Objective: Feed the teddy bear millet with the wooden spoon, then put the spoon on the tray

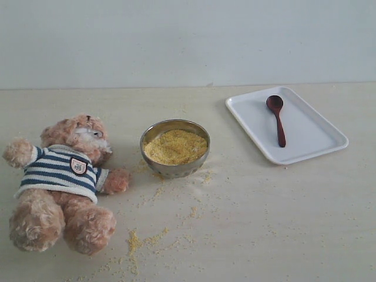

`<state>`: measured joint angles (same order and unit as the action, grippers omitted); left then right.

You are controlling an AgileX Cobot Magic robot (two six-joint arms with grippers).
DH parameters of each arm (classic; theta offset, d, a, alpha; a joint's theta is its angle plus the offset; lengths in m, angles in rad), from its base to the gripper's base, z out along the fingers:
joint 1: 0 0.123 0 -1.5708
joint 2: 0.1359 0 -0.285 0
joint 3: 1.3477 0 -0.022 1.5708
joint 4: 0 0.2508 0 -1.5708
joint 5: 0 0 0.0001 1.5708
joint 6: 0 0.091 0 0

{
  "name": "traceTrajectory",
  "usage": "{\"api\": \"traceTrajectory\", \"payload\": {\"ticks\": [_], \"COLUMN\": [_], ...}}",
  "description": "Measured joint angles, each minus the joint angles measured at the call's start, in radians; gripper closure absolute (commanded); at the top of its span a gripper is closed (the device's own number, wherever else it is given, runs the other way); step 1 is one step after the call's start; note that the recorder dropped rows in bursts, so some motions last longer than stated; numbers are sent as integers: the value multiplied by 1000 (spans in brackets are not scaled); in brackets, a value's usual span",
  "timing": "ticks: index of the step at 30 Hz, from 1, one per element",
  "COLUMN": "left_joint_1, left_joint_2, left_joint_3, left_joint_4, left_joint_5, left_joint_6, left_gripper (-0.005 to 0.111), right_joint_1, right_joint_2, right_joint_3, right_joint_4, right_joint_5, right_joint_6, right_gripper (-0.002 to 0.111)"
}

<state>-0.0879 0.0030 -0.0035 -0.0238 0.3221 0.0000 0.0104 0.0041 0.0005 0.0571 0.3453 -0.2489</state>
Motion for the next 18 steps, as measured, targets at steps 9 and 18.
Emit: {"api": "traceTrajectory", "payload": {"ticks": [9, 18], "left_joint_1": [0, 0], "left_joint_2": [0, 0], "left_joint_3": [0, 0], "left_joint_4": [0, 0], "left_joint_5": [0, 0], "left_joint_6": [0, 0], "left_gripper": [102, 102], "right_joint_1": [-93, -98], "right_joint_2": [0, 0], "right_joint_3": [0, 0], "right_joint_4": [-74, -74], "right_joint_5": [-8, -12], "right_joint_6": [113, 120], "right_gripper": [108, 108]}}
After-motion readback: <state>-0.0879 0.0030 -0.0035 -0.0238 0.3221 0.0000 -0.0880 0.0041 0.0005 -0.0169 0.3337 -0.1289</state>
